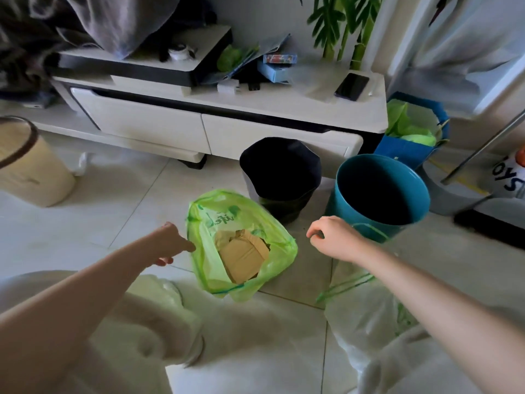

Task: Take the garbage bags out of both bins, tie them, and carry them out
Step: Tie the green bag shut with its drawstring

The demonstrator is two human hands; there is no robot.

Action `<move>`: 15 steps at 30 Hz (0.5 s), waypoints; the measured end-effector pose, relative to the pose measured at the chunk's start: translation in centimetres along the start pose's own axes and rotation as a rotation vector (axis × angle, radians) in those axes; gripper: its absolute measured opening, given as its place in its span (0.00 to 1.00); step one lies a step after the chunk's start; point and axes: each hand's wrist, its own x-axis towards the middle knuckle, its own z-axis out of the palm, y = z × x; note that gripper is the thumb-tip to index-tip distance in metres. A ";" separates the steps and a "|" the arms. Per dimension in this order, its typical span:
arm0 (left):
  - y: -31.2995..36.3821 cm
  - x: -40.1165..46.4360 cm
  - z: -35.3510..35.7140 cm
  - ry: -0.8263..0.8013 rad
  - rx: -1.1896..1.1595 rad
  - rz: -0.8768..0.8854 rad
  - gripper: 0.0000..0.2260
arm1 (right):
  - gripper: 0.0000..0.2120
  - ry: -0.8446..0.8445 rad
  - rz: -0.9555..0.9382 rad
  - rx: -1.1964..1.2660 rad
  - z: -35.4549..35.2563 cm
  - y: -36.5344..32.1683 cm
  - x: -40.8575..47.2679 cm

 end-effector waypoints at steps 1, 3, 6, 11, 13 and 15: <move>-0.5 -0.1 0.7 -0.039 -0.046 -0.022 0.21 | 0.12 -0.012 0.013 0.052 0.5 -0.2 0.4; -1.7 0.0 2.1 -0.119 -0.146 -0.045 0.21 | 0.11 -0.039 0.051 0.131 1.2 -0.6 1.1; -3.4 -0.2 4.4 -0.345 -0.298 -0.137 0.24 | 0.18 -0.080 0.128 0.170 2.1 -1.2 2.4; -3.2 -1.7 8.1 -0.547 -0.533 -0.233 0.21 | 0.23 -0.124 0.190 0.237 3.9 -1.9 4.5; -2.7 -1.9 8.8 -0.505 -0.614 -0.205 0.16 | 0.17 -0.144 0.191 0.263 4.4 -2.5 4.9; -2.5 -1.8 9.0 -0.465 -0.669 -0.194 0.13 | 0.15 -0.147 0.175 0.309 4.9 -2.9 5.3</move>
